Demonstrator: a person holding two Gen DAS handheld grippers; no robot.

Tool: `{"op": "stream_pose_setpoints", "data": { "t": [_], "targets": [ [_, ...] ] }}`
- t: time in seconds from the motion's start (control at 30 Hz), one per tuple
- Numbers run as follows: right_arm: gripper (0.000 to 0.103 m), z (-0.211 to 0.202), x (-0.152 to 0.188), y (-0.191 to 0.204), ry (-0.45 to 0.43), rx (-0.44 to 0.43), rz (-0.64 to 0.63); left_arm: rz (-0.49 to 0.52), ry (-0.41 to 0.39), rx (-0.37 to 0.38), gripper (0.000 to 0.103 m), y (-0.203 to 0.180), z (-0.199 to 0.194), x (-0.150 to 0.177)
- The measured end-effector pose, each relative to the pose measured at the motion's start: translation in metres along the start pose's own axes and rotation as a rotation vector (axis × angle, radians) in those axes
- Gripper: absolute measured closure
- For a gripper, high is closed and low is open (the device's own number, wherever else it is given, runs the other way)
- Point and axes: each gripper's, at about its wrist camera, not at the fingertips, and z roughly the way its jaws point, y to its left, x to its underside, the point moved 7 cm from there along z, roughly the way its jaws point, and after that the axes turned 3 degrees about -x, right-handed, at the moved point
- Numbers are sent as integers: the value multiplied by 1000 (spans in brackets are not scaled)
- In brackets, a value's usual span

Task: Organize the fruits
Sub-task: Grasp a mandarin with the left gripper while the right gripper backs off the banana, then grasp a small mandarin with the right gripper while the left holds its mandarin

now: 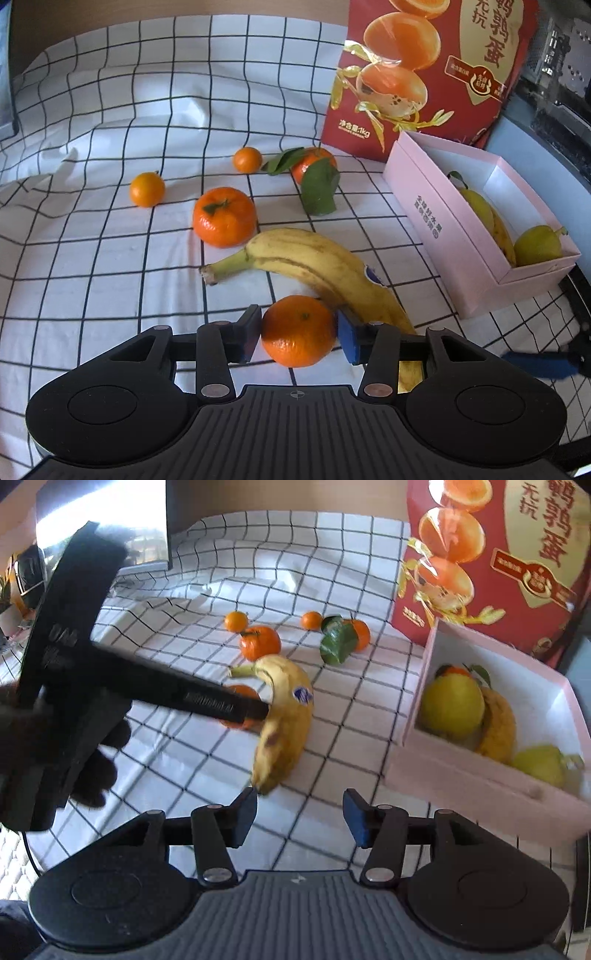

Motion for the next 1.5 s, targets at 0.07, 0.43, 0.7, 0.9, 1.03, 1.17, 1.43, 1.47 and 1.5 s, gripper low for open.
{"op": "stream_pose_setpoints", "data": {
  "t": [0.07,0.43,0.7,0.9,1.03,1.17,1.43,1.47,1.5],
  "targets": [
    [51,-2,8,-1,3,8,20,-3,8,5,54,1,1,1],
    [46,-9,13,-11,-40,70,22,-64,75,93,54,10,2,5],
    [43,-1,-12,0,-72,39,-22,-84,79,115,55,22,-28,29],
    [42,27,-43,9,-79,7,-36,-177,79,105,55,45,-59,48],
    [43,58,-67,6,-71,5,-14,-190,90,61,55,54,-72,57],
    [43,85,-84,2,-54,32,-18,-209,92,59,55,58,-81,64],
    [43,94,-142,-22,-115,113,35,-268,92,56,55,72,-88,74],
    [43,95,-151,-26,-116,118,57,-274,93,55,55,74,-88,75],
    [43,98,-160,-29,-110,113,69,-282,93,54,55,77,-88,76]
  ]
}}
